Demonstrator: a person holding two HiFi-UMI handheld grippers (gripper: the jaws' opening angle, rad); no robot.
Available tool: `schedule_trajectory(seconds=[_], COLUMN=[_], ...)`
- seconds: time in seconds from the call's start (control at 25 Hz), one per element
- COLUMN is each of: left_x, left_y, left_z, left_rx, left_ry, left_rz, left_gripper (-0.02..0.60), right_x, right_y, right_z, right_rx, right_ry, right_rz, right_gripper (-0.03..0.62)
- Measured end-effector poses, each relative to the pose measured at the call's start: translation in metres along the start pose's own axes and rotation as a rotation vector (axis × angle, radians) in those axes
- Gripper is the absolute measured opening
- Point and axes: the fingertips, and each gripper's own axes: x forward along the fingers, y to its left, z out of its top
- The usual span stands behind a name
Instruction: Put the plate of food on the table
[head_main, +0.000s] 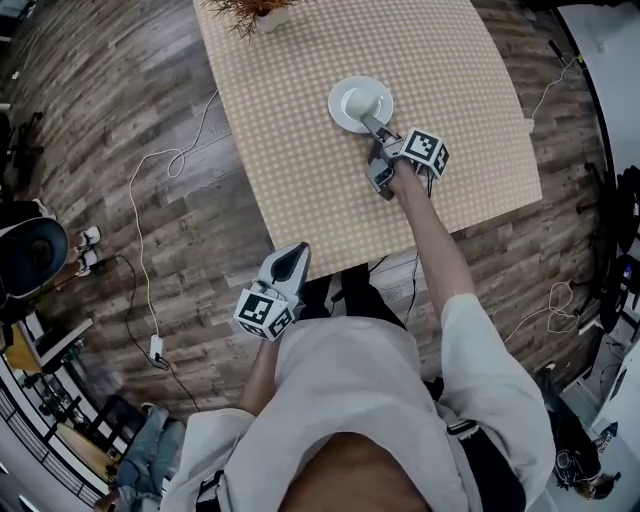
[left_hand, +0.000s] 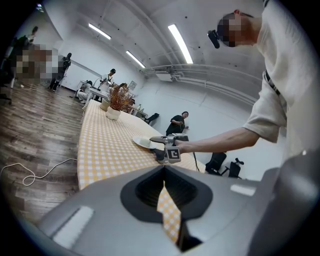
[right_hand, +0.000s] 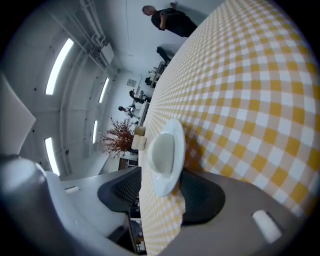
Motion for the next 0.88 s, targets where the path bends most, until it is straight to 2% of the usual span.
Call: schedule_trajectory(seconds=[0.2,0.4,0.52,0.64,0.76,0.88], left_x=[0.002,0.001,0.000,0.000,-0.001,-0.002], left_y=[-0.003,-0.005,-0.005,-0.006,-0.008,-0.010], left_z=[0.001,0.003,0.004,0.003,0.002,0.003], left_rx=[0.002,0.008,0.008,0.007,0.005,-0.001], left_ry=[-0.002,-0.006,-0.005,-0.001,-0.002,-0.005], left_rz=[-0.009,-0.012,-0.016,-0.023,-0.027,-0.028], left_gripper=[0.009,0.009,0.009,0.009,0.009,0.009], right_x=[0.000,-0.005,-0.008,-0.008,-0.009,-0.014], right_y=[0.002,-0.005,-0.010,-0.012,-0.014,-0.018], right_z=[-0.008,-0.021,-0.024,-0.030,-0.030,-0.028], right_rx=[-0.203,-0.536,-0.676,-0.806,-0.876,-0.861], right_ry=[0.112,0.239,0.278,0.330,0.353,0.341], right_rz=[-0.059,-0.190,-0.262,-0.299,-0.328,-0.342], right_gripper=[0.247,0.247,0.220,0.210,0.181,0.144])
